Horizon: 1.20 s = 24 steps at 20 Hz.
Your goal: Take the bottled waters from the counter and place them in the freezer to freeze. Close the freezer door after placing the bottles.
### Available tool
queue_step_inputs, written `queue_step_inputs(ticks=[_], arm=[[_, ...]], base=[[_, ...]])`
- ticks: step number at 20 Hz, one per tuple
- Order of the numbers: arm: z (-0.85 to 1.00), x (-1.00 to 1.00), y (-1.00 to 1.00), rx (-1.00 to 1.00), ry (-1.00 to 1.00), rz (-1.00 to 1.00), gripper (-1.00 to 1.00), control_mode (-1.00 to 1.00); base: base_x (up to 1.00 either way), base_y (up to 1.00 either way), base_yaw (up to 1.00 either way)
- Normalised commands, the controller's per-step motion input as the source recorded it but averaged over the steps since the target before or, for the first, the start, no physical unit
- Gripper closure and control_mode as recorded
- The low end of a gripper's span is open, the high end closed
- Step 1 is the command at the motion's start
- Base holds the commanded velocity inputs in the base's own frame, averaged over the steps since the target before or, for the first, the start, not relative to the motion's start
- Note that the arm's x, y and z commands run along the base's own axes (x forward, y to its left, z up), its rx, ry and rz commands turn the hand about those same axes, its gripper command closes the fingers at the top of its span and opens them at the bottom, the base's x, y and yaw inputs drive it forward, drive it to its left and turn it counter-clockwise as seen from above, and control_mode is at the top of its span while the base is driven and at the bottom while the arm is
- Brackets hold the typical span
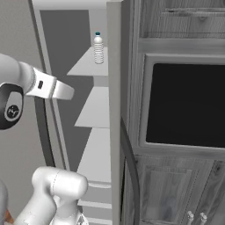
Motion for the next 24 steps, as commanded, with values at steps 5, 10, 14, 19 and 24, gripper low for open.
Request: queue_step_inputs(ticks=[5, 10, 14, 19, 24], arm=[[-0.06, -0.42, 0.0, 0.03, 0.17, 0.02, -1.0, -1.0], [-0.22, -0.34, 0.0, 0.02, 0.18, 0.03, -1.0, -1.0], [-0.6, -0.31, 0.0, 0.01, 0.0, 0.02, -1.0, -1.0], [-0.53, -0.09, 0.0, 0.03, 0.02, 0.06, -1.0, -1.0], [-0.38, 0.0, 0.0, 0.0, 0.14, 0.08, -1.0, -1.0]], base=[[0.0, 0.0, 0.0], [0.0, 0.0, 0.0], [0.0, 0.0, 0.0], [0.0, 0.0, 0.0], [0.0, 0.0, 0.0]])
